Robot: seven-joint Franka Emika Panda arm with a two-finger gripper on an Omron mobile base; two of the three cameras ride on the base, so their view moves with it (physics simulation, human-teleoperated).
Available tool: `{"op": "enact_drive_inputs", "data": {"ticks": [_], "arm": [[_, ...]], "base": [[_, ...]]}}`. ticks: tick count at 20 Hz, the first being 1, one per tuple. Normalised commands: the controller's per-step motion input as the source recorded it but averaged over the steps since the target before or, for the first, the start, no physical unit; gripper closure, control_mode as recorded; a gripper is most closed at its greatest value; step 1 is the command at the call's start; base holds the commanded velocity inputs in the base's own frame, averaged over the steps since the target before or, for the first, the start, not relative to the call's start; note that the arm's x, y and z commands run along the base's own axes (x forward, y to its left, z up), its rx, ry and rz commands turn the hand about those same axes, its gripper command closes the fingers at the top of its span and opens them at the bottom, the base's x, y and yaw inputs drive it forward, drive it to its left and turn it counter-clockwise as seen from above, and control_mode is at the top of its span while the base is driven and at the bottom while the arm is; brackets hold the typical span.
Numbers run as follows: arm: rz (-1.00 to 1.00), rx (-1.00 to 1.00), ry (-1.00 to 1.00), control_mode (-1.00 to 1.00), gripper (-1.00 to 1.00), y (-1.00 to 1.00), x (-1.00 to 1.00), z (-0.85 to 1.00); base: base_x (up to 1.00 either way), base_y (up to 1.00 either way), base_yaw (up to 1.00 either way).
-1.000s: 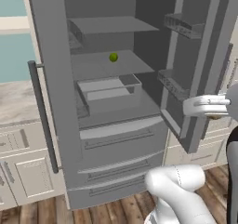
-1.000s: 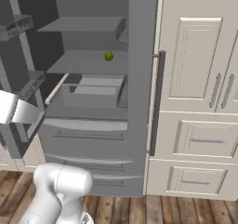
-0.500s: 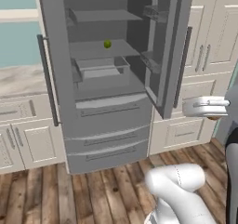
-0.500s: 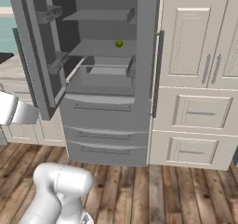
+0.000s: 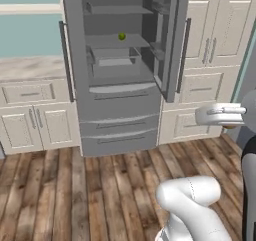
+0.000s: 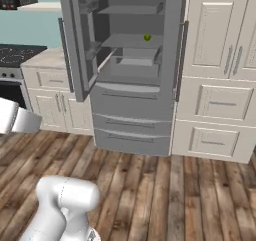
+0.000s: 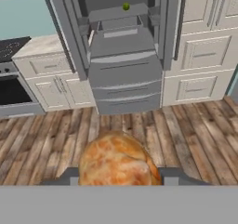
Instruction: Pick up the orange and tangerine from the fridge and place one fruit on each plate on the dining counter.
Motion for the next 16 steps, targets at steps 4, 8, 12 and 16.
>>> {"op": "enact_drive_inputs", "data": {"ticks": [4,8,12,16], "arm": [[0.00,0.00,0.00,1.00,1.00,0.00,0.00,0.00],[0.00,0.00,0.00,1.00,1.00,0.00,0.00,0.00],[0.00,0.00,0.00,1.00,1.00,0.00,0.00,0.00],[0.00,0.00,0.00,1.00,1.00,0.00,0.00,0.00]], "base": [[-1.00,0.00,0.24],[-1.00,0.00,0.21],[-1.00,0.00,0.18],[-1.00,0.00,0.16]]}}
